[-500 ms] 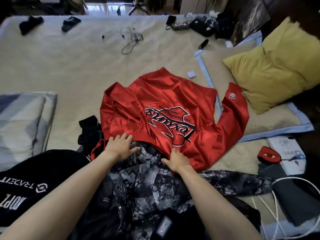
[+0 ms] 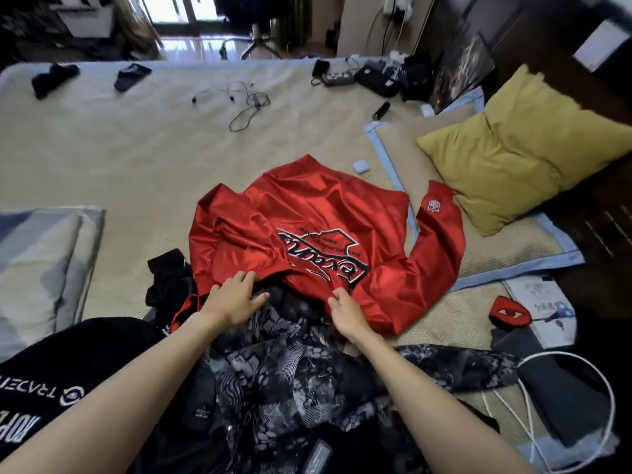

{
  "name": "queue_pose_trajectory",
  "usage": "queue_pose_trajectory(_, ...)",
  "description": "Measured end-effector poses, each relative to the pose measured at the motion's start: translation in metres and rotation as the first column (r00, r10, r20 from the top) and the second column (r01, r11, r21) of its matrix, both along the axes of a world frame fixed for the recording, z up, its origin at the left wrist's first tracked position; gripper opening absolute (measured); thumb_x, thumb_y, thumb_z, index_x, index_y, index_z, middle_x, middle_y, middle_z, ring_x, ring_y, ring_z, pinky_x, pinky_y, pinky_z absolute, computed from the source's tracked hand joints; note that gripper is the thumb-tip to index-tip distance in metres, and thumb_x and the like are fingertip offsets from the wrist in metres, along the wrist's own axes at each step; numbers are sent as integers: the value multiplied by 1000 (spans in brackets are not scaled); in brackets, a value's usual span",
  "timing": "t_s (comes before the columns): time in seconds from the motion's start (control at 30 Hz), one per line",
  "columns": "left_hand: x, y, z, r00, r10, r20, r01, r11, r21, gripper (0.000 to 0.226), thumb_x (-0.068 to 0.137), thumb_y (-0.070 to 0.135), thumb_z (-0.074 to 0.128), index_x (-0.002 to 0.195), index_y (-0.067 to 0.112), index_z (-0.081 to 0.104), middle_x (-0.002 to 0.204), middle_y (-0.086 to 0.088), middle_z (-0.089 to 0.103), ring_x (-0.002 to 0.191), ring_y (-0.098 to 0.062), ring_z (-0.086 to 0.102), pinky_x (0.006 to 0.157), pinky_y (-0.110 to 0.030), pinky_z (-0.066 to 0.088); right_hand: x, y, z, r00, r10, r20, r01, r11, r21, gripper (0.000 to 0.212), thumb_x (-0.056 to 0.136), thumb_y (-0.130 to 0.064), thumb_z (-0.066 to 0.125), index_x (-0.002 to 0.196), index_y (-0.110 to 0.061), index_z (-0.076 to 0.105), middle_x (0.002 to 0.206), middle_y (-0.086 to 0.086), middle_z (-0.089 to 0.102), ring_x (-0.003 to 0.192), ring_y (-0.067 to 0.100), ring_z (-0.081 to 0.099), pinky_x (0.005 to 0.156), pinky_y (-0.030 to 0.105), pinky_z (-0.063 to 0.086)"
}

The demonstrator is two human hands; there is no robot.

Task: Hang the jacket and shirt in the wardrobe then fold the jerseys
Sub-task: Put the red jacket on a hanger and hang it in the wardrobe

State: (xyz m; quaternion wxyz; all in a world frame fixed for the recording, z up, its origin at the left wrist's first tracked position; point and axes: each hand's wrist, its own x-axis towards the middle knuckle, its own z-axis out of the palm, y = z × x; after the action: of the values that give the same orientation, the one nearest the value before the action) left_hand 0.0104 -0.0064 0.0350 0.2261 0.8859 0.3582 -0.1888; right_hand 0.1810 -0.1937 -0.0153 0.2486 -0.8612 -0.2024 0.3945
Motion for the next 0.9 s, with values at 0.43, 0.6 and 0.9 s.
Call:
queue_pose_trajectory(0.43, 60, -65, 194, 808, -212, 550, 271, 962, -28, 50, 92, 46, 52, 140, 50, 41, 138, 4, 61, 127, -23, 58, 102, -41, 47, -18, -98, 352, 984, -175, 38, 110, 758, 642, 43, 84, -17, 83, 114, -12, 53, 101, 1, 70, 78, 0, 66, 73, 14, 52)
queue_pose_trajectory(0.6, 65, -97, 250, 645, -270, 715, 394, 919, -9, 37, 88, 51, 34, 105, 36, 63, 103, -5, 70, 99, -29, 66, 88, -44, 51, -51, -172, 433, 846, -223, 484, -72, 852, 518, 49, 81, -13, 84, 112, -26, 47, 102, 6, 67, 82, 13, 68, 77, 31, 55)
queue_pose_trajectory(0.9, 83, -204, 398, 368, -501, 783, 465, 829, 311, 20, 94, 0, 46, 107, 9, 58, 100, -13, 59, 97, -37, 61, 79, -38, 44, -111, -325, 500, 485, -110, 868, 122, 991, 57, 43, 78, -62, 75, 111, -38, 63, 103, -9, 44, 93, 15, 59, 91, 41, 52)
